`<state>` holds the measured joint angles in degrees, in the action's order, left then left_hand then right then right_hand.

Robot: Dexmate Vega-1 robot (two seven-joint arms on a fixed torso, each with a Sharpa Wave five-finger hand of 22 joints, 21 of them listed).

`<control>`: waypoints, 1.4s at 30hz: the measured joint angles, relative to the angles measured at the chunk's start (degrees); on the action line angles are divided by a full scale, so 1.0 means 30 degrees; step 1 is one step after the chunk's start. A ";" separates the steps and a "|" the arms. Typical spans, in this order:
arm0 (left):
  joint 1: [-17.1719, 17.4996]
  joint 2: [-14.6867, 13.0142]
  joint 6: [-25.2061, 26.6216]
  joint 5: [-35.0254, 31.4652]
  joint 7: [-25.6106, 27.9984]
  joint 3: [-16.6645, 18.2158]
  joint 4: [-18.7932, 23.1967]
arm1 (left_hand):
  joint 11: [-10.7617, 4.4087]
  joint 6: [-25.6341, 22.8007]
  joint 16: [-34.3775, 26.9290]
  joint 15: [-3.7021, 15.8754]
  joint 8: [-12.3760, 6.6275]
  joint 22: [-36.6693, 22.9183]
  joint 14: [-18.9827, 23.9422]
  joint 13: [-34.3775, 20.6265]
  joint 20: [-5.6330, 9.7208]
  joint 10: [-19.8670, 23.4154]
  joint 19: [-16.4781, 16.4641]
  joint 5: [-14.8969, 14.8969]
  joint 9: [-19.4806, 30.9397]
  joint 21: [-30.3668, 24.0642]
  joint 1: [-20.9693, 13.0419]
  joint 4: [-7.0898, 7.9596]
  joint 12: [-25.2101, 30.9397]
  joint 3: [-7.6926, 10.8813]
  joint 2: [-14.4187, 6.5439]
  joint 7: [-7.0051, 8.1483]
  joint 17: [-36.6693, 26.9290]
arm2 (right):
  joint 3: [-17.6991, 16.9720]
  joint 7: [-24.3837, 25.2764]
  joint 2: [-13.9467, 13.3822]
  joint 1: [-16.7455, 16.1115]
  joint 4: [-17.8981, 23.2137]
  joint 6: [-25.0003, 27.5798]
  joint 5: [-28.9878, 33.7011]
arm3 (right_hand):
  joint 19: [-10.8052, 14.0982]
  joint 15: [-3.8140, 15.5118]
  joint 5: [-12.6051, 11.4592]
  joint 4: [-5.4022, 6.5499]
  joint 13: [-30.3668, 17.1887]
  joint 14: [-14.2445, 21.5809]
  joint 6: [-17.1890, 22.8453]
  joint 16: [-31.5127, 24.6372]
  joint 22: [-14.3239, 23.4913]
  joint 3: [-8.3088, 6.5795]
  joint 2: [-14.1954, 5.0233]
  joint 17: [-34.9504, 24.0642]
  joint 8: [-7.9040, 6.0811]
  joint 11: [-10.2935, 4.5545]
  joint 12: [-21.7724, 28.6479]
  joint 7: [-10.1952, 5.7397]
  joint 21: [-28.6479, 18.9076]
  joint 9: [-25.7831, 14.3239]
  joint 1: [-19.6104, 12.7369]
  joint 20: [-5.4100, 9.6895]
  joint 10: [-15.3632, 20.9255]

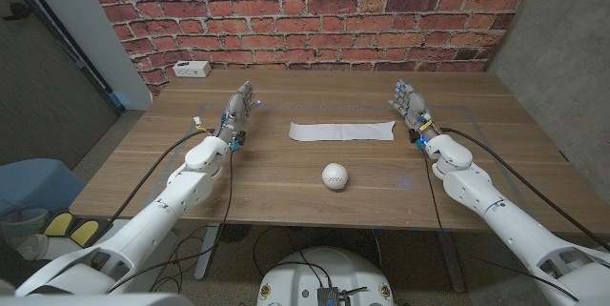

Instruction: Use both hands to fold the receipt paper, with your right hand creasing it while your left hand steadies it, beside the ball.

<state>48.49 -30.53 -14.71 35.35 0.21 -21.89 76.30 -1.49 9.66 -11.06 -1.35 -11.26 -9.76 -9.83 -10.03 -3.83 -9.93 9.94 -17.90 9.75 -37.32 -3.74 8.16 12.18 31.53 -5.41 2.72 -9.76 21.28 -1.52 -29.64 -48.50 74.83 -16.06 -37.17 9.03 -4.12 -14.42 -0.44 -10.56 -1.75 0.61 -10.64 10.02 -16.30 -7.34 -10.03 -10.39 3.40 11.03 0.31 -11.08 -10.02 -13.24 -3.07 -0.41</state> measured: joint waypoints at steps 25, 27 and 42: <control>-0.1373 -0.3812 0.7732 -0.5863 0.1866 -0.2747 0.4602 | 0.0218 -0.4295 0.0000 -0.0593 -0.0296 -0.0086 0.1481 -0.0085 -0.0783 0.3238 -0.0175 0.1405 0.0088 0.0592 -0.2709 -0.1781 0.0464 0.1926 -0.1042 -0.0356 0.0054 | 0.0062 0.0757 -0.0315 -0.0523 0.0798 0.0454 0.0339 | 0.0271 -0.0441 0.0227 -0.0722 0.0004 0.0447 0.0620 -0.0146 -0.0003 -0.0742 -0.0371 -0.0085 -0.0217 0.0337 0.0075 -0.0210 -0.0146 0.0003 -0.1079 -0.0274 0.0551; -0.1496 -0.4001 0.8130 -0.6277 0.1895 -0.2964 0.4903 | 0.0218 -0.4384 0.0001 -0.0572 -0.0296 -0.0086 0.1606 -0.0085 -0.0822 0.3238 -0.0217 0.1463 0.0088 0.0592 -0.2709 -0.1781 0.0464 0.1926 -0.1042 -0.0266 0.0054 | 0.0051 0.0804 -0.0329 -0.0567 0.0850 0.0455 0.0357 | 0.0270 -0.0441 0.0370 -0.0778 0.0005 0.0447 0.0629 -0.0146 -0.0003 -0.0798 -0.0297 -0.0085 -0.0217 0.0265 0.0075 -0.0218 -0.0146 0.0003 -0.1152 -0.0274 0.0622; -0.2359 -0.5197 1.1321 -1.0806 0.2146 -0.4823 0.7509 | 0.0500 -0.6197 -0.0274 -0.0086 -0.0295 -0.0179 0.3765 -0.0082 -0.1391 0.5362 -0.1611 0.2157 0.0086 0.0528 -0.3310 -0.1564 0.0675 0.2895 -0.1239 -0.0437 0.0001 | -0.0079 0.1019 -0.0391 -0.1027 0.1214 0.0387 0.0320 | 0.0338 -0.0543 0.0571 -0.1012 0.0007 0.0550 0.0960 -0.0147 -0.0006 -0.1032 -0.0421 -0.0083 -0.0292 0.0337 0.0075 -0.0346 -0.0146 -0.0088 -0.1431 -0.0342 0.0756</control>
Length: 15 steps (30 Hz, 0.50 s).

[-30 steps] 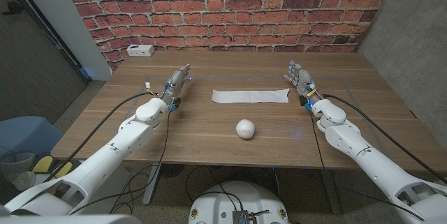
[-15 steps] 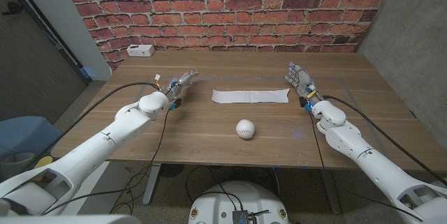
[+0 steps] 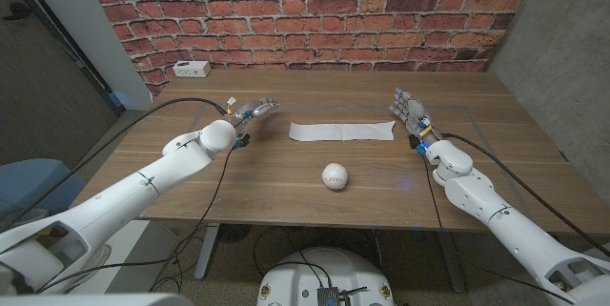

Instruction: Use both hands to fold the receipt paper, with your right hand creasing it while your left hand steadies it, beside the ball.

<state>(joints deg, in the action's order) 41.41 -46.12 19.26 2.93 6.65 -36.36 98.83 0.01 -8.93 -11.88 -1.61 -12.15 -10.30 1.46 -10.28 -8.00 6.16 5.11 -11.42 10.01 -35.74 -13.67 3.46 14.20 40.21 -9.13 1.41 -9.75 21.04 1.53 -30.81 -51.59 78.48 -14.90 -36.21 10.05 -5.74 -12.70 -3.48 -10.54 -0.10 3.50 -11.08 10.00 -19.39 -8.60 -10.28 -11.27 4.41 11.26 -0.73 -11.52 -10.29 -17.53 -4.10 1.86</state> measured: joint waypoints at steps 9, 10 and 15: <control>-0.0359 -0.0364 0.1566 -0.3361 0.0064 -0.1243 0.1490 | -0.0056 -0.1288 0.0001 0.0129 0.0000 -0.0032 0.1139 -0.0092 -0.0742 0.1014 -0.0909 0.0355 0.0068 -0.0170 -0.1180 -0.0997 0.0058 0.0545 -0.0365 -0.0074 0.0055 | -0.0167 0.0096 -0.0117 -0.0466 0.0315 -0.0141 -0.0183 | -0.0001 -0.0064 0.0123 -0.0054 0.0002 0.0141 0.0177 0.0000 -0.0001 0.0054 -0.0001 0.0001 0.0000 0.0032 0.0215 -0.0026 0.0000 0.0001 0.0001 0.0000 0.0442; -0.0401 -0.0385 0.1566 -0.3361 0.0064 -0.1392 0.1651 | -0.0119 -0.1570 0.0001 0.0197 0.0000 -0.0074 0.1346 -0.0092 -0.0758 0.1225 -0.1035 0.0420 0.0092 -0.0171 -0.1447 -0.1251 0.0072 0.0575 -0.0330 -0.0072 0.0055 | -0.0167 0.0108 -0.0117 -0.0466 0.0315 -0.0168 -0.0207 | -0.0001 -0.0027 0.0155 -0.0053 0.0002 0.0178 0.0176 0.0001 0.0000 0.0054 -0.0001 0.0002 0.0000 0.0032 0.0219 -0.0026 0.0000 0.0001 0.0001 0.0000 0.0442; -0.0503 -0.0428 0.2451 -0.5716 0.0061 -0.2018 0.2308 | -0.0471 -0.2378 -0.0071 0.0369 0.0000 -0.0084 0.2192 -0.0091 -0.0749 0.1955 -0.1431 0.0426 0.0094 -0.0235 -0.2250 -0.2236 0.0143 0.0707 -0.0292 -0.0004 0.0000 | -0.0303 0.0126 -0.0215 -0.0818 0.0528 -0.0267 -0.0298 | -0.0001 0.0004 0.0156 -0.0053 0.0002 0.0209 0.0305 0.0001 -0.0001 0.0054 -0.0026 0.0002 0.0000 0.0137 0.0220 -0.0032 0.0000 0.0002 -0.0175 0.0001 0.0546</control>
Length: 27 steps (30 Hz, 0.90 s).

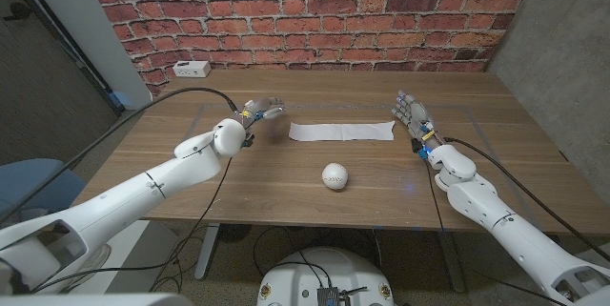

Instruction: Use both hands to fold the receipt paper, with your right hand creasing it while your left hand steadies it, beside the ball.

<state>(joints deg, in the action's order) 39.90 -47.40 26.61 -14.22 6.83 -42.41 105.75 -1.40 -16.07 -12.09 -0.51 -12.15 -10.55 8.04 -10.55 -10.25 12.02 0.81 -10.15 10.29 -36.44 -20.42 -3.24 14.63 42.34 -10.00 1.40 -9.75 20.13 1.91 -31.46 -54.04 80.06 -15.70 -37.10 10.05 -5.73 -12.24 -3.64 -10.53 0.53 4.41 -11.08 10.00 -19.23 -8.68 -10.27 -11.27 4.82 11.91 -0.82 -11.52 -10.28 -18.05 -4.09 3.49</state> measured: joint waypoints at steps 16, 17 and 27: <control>-0.0072 0.0009 0.1073 -0.4628 -0.1381 -0.1036 0.1146 | 0.0113 -0.1493 -0.0147 0.0373 -0.0149 0.0003 0.1047 -0.0092 0.0178 0.1195 -0.0507 0.0000 0.0085 0.0000 -0.0892 -0.1178 0.0073 -0.0449 0.0266 0.0114 -0.0089 | -0.0446 0.0251 -0.0417 -0.1141 0.0872 -0.0301 -0.0212 | -0.0001 -0.0100 0.0143 -0.0078 -0.0094 0.0101 0.0480 -0.0148 -0.0002 -0.0078 0.0000 -0.0096 -0.0135 0.0099 0.0000 -0.0072 0.0000 0.0003 0.0001 0.0001 0.0375; -0.0097 0.0017 0.1113 -0.4927 -0.1630 -0.1100 0.1208 | 0.0150 -0.1743 -0.0147 0.0448 -0.0149 0.0003 0.1122 -0.0091 0.0140 0.1309 -0.0544 -0.0001 0.0085 0.0001 -0.0892 -0.1247 0.0088 -0.0519 0.0266 0.0063 -0.0097 | -0.0486 0.0284 -0.0451 -0.1237 0.0954 -0.0324 -0.0220 | -0.0001 -0.0081 0.0143 -0.0078 -0.0093 0.0223 0.0547 -0.0148 -0.0002 -0.0078 0.0000 -0.0097 -0.0135 0.0100 0.0000 -0.0138 0.0000 0.0003 0.0001 0.0000 0.0375; -0.0383 0.0221 0.1199 -0.6357 -0.3353 -0.1467 0.1366 | 0.0221 -0.2980 -0.0314 0.0540 -0.0295 -0.0090 0.1831 -0.0176 0.0139 0.2231 -0.0751 -0.0001 0.0083 0.0002 -0.0891 -0.1289 0.0289 -0.1032 0.0266 -0.0301 -0.0181 | -0.0713 0.0571 -0.0619 -0.1858 0.1412 -0.0456 -0.0272 | 0.0105 -0.0101 0.0283 -0.0157 -0.0092 0.0306 0.0716 -0.0148 -0.0002 -0.0158 -0.0102 -0.0095 -0.0135 0.0101 0.0140 -0.0103 0.0001 0.0004 -0.0101 -0.0106 0.0581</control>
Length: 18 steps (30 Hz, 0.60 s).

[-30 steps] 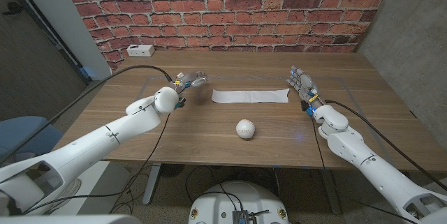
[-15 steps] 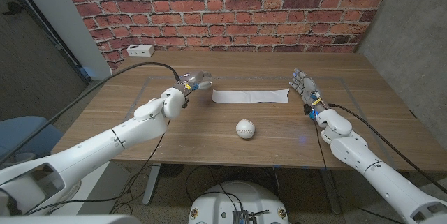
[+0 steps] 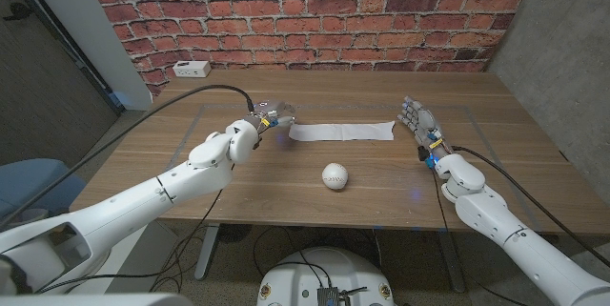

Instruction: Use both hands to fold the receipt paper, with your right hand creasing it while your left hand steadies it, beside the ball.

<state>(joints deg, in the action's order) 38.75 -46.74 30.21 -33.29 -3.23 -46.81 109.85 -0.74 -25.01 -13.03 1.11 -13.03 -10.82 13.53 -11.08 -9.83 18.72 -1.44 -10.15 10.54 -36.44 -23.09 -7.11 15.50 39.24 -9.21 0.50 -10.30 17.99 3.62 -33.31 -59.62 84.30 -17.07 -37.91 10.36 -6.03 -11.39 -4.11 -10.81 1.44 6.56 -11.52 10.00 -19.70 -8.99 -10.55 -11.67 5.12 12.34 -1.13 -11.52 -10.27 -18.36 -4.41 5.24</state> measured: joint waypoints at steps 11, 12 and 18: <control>-0.0493 0.0392 -0.0087 -0.0971 -0.1885 -0.0306 -0.0385 | 0.0142 -0.1708 -0.0116 -0.0063 -0.0250 0.0001 0.0883 0.0002 -0.0037 0.1577 -0.0241 0.0000 -0.0003 0.0001 0.0001 0.0091 0.0283 -0.0232 0.0000 -0.0545 0.0002 | -0.0207 0.0324 -0.0067 -0.0456 0.0340 -0.0040 -0.0088 | -0.0001 -0.0070 0.0013 0.0001 0.0002 0.0069 0.0067 0.0000 -0.0001 0.0000 0.0000 0.0001 0.0000 -0.0031 0.0000 0.0068 0.0000 0.0001 0.0000 0.0001 0.0173; -0.0549 0.0435 -0.0115 -0.1036 -0.2041 -0.0335 -0.0443 | 0.0133 -0.1837 -0.0116 0.0003 -0.0250 0.0001 0.0951 0.0002 -0.0037 0.1710 -0.0241 0.0000 -0.0003 0.0001 0.0001 0.0091 0.0283 -0.0232 0.0000 -0.0544 0.0002 | -0.0218 0.0338 -0.0068 -0.0474 0.0349 -0.0040 -0.0092 | -0.0001 -0.0069 0.0013 0.0001 0.0002 0.0069 0.0068 0.0000 -0.0001 0.0000 0.0000 0.0001 0.0000 0.0007 0.0000 0.0069 0.0000 0.0001 0.0000 0.0001 0.0211; -0.0833 0.0656 -0.0318 -0.1293 -0.2784 -0.0462 -0.0803 | 0.0023 -0.1979 -0.0115 -0.0069 -0.0247 0.0002 0.1095 0.0003 0.0036 0.1821 -0.0313 0.0000 -0.0003 0.0001 0.0006 0.0171 0.0284 -0.0313 0.0005 -0.0610 0.0020 | -0.0230 0.0363 -0.0064 -0.0503 0.0335 -0.0039 -0.0102 | -0.0002 -0.0109 0.0013 0.0001 0.0003 0.0108 0.0241 0.0000 -0.0001 0.0001 0.0000 0.0002 0.0001 0.0001 0.0000 0.0033 0.0000 0.0001 0.0000 0.0002 0.0204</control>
<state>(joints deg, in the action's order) 36.25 -44.77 29.26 -37.17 -11.58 -48.19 107.44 -0.67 -30.94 -13.38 0.91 -13.77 -10.81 16.82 -11.07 -9.72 24.18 -2.38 -10.15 10.53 -36.43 -23.08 -6.60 16.35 38.30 -9.19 -1.33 -10.24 17.30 4.71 -33.50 -61.13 85.30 -17.19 -38.22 10.35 -6.36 -11.35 -4.11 -10.80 1.77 7.28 -11.52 9.99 -19.70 -8.99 -10.55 -11.67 5.12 12.33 -1.03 -11.52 -10.27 -18.36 -4.41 5.85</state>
